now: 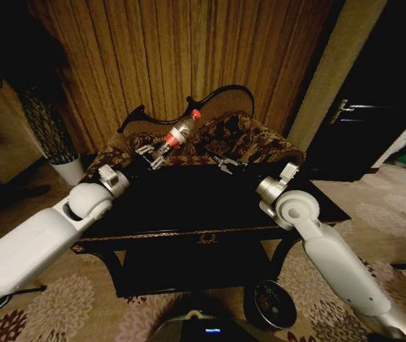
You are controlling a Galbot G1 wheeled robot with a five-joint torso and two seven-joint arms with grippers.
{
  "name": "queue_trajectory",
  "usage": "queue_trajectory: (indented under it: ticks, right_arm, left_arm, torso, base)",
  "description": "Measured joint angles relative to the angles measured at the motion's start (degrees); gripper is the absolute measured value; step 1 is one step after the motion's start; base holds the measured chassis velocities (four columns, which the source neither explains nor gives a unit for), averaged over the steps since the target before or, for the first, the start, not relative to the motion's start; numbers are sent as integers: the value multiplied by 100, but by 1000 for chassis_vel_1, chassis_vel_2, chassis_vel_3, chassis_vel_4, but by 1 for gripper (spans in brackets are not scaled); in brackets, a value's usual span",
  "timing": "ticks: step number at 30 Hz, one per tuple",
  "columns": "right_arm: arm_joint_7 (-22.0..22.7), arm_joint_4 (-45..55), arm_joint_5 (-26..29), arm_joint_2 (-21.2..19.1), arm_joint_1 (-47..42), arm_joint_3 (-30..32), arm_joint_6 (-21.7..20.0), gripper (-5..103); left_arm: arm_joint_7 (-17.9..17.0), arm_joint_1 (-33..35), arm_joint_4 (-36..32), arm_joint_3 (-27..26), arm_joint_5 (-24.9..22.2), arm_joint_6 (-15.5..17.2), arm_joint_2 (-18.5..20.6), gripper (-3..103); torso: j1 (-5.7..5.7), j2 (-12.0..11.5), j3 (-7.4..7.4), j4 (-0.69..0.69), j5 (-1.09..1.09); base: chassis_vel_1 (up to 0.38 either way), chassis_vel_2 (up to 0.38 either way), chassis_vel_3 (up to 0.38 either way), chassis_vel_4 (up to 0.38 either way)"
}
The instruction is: Move to the front of the table and place the trash on the table into the trash bin.
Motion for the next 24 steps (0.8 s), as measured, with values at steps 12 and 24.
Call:
queue_trajectory:
  ticks: [12,24]
  right_arm:
    - [8,88,-61,129,27,27,-25,100]
    - [17,146,-268,250,-76,55,-85,100]
  left_arm:
    - [-158,-788,-133,1090,-136,189,-189,28]
    - [-194,-1043,-263,1555,-252,269,-372,28]
  torso:
    - [0,1,0,-1,0]
    - [-1,1,0,0,0]
  base:
    - [0,0,0,0]
    - [0,0,0,0]
